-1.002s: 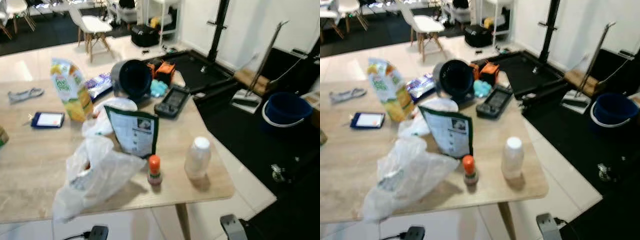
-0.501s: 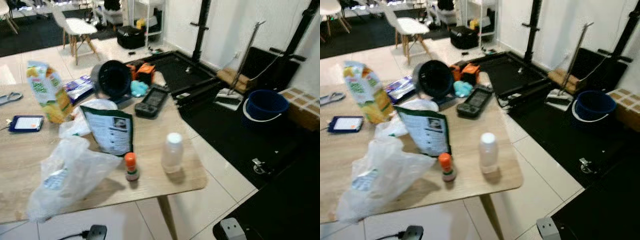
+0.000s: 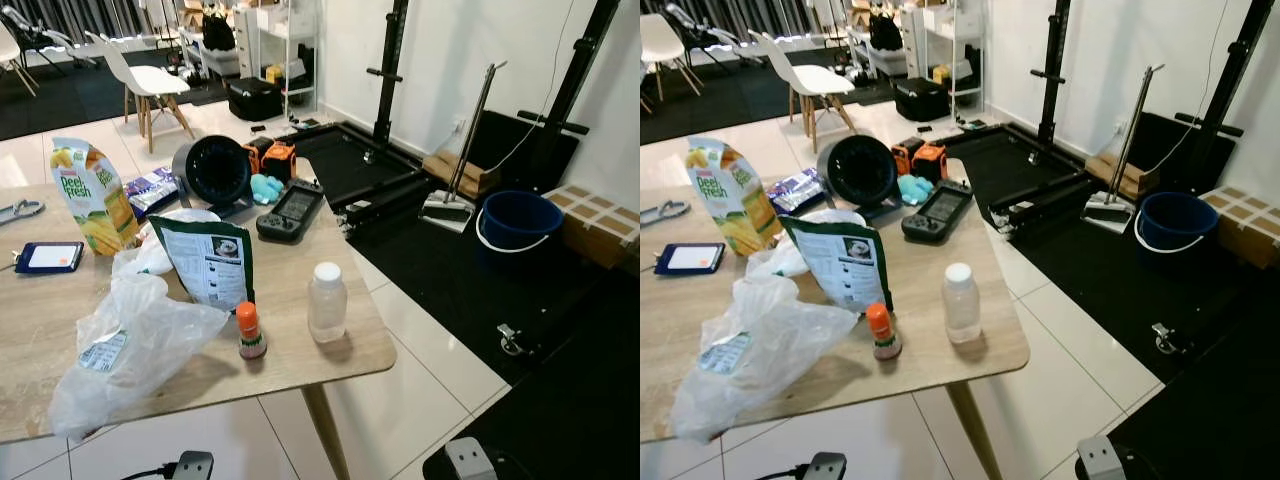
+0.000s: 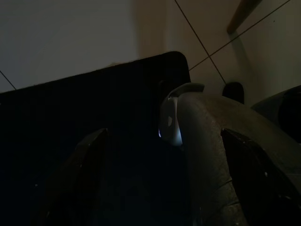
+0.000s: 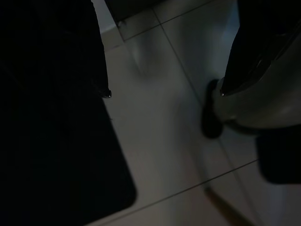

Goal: Restocking fridge

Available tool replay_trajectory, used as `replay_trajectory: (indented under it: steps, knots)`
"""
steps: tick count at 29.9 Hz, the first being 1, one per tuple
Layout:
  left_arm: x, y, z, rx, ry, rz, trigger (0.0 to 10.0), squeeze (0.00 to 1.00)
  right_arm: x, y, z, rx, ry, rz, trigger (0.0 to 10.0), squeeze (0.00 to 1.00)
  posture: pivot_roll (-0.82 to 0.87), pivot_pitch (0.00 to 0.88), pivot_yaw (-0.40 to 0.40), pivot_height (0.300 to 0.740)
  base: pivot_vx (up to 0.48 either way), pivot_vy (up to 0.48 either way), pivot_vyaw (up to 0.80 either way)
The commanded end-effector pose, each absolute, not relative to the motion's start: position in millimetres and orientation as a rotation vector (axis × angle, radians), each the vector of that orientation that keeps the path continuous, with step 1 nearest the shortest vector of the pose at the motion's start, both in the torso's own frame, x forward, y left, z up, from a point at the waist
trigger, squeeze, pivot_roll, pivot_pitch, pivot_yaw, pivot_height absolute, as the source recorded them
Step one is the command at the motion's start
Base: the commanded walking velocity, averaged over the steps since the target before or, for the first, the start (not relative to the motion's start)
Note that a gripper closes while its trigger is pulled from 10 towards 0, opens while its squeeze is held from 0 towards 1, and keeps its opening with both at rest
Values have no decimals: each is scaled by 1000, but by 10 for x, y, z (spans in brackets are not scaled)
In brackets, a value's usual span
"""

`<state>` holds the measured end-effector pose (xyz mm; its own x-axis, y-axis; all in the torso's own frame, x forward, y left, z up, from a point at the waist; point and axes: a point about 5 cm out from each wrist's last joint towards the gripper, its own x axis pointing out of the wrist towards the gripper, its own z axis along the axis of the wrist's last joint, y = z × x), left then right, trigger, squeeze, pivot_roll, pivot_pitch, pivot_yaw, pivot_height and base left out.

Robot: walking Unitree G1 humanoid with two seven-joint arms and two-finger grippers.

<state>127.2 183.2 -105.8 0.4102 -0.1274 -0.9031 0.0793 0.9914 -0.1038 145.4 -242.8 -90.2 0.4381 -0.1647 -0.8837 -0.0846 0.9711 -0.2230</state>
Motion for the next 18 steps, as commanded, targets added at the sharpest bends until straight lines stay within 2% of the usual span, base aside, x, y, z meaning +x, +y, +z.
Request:
replay_trajectory:
  steps: [1,10,18]
  knots:
    - [1200,1838,-1081,-42,1173,-135,10000,0,1455,-2432,-900,-244,1110,-87,10000,0,66,0,-3,740,0,0,0]
    - [1200,1861,-1079,-37,1172,-132,10000,0,1443,-2485,-889,-284,1091,-204,10000,0,65,0,-3,740,0,0,0]
    - [1188,1866,-1082,-29,1175,-133,10000,0,1435,-2478,-893,-279,1092,-209,10000,0,65,0,-9,740,0,0,0]
